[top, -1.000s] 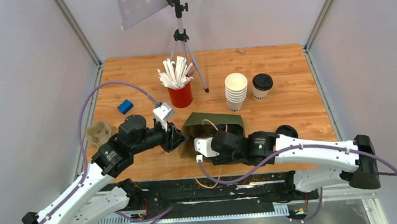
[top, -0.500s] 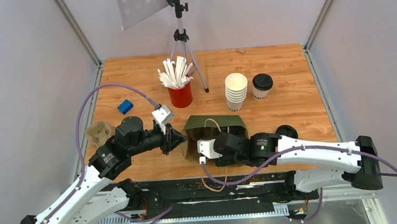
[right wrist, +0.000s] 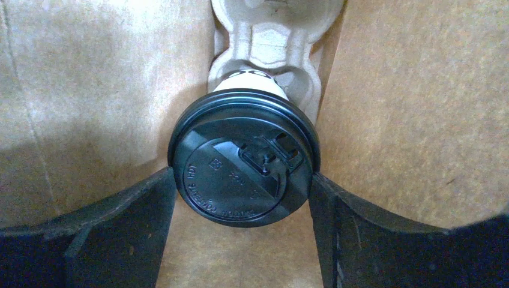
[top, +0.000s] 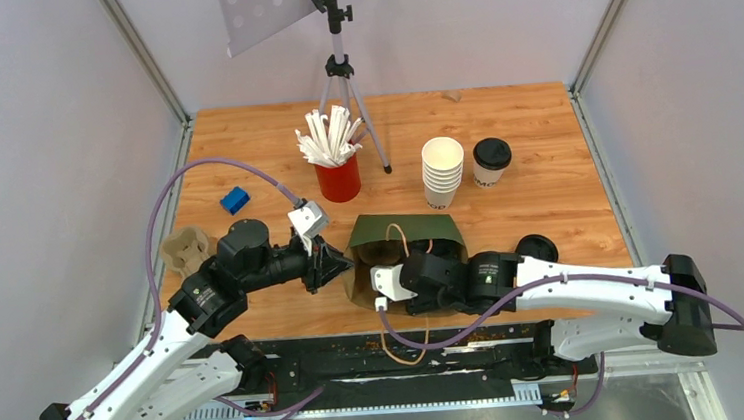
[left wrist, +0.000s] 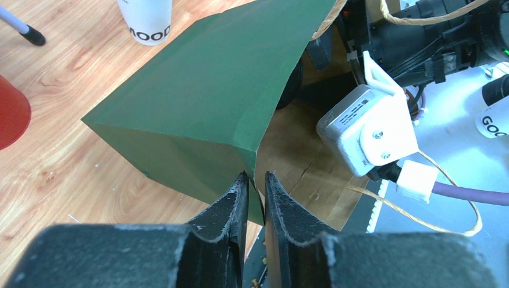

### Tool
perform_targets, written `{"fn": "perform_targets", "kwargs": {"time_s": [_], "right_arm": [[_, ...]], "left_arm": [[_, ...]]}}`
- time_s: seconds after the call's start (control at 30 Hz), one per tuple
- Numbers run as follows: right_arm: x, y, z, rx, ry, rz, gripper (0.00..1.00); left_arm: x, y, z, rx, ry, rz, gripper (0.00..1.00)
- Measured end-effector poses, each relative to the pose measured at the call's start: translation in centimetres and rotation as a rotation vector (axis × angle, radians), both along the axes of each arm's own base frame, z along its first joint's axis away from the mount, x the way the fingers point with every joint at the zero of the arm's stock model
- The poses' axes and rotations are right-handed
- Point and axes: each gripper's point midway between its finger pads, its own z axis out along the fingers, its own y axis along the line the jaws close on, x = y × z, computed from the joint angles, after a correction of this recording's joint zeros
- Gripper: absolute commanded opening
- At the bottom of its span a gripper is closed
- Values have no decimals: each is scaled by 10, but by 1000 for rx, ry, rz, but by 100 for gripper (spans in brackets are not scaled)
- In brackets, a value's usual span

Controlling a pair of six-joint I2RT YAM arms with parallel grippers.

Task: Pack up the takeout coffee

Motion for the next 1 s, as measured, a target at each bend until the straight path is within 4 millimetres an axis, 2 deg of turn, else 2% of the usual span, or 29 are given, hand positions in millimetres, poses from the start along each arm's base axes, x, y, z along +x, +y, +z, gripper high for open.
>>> {"fn": "perform_targets", "kwargs": {"time_s": [0.67, 1.0], "right_arm": [[11, -1, -2, -25, -72, -19, 61], [16, 8, -3, -9, -108, 16, 61]], "left_arm": [[-3, -2, -2, 4, 1, -32, 23], [-3, -3, -2, 4, 2, -32, 22]]}}
